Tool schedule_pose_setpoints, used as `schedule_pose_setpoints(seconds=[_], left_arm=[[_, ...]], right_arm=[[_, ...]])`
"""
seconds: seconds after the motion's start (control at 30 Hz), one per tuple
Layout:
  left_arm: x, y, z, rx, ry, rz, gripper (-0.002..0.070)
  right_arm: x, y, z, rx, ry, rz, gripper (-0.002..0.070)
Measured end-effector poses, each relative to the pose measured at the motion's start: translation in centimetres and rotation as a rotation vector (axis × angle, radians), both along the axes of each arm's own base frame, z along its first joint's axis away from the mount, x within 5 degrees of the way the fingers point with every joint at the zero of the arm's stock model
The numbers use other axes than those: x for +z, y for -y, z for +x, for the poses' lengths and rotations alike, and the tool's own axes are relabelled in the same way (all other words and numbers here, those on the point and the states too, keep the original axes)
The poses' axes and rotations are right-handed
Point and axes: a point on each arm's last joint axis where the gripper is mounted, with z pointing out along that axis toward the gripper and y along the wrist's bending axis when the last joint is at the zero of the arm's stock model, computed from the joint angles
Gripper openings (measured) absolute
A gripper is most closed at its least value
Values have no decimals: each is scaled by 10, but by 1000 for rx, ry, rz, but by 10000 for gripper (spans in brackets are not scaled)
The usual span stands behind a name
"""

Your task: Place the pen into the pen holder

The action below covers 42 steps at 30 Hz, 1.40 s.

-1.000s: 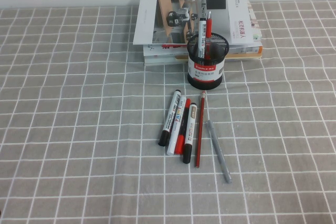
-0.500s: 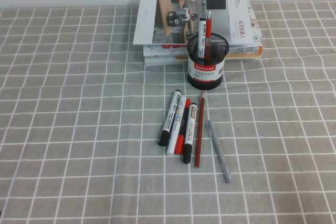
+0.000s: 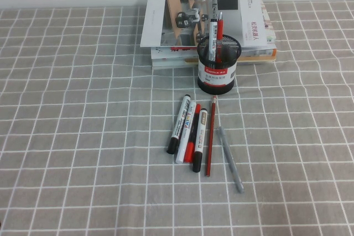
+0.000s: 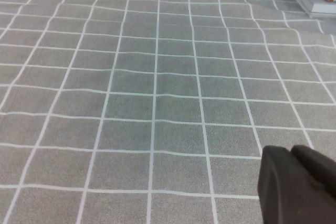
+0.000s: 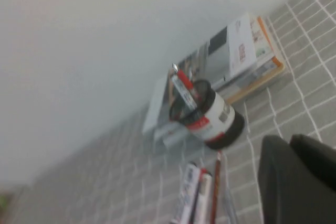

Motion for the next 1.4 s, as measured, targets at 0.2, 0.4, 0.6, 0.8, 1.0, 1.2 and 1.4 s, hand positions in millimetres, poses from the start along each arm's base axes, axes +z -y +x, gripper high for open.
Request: schedule_pose_setpoints(seconds=[0.2, 0.4, 0.6, 0.8, 1.0, 1.2, 1.4], left_arm=[[0, 0, 0, 0, 0, 0, -4], [0, 1, 0, -2, -1, -23, -4], [0, 2, 0, -3, -2, -46, -4], [0, 2, 0, -3, -2, -46, -4], [0, 2, 0, -3, -2, -46, -4], [0, 2, 0, -3, -2, -46, -4], [0, 2, 0, -3, -2, -46, -4]], right_arm=[[55, -13, 47, 282, -321, -453, -12], [77, -16, 115, 529, -683, -601, -12], [70, -63, 175, 679, -860, -741, -13], [40, -137, 227, 678, -992, -1050, -12], [-1, -193, 280, 742, -1029, -988, -13], [-19, -218, 303, 772, -1024, -940, -10], [-17, -220, 306, 777, -991, -989, 108]])
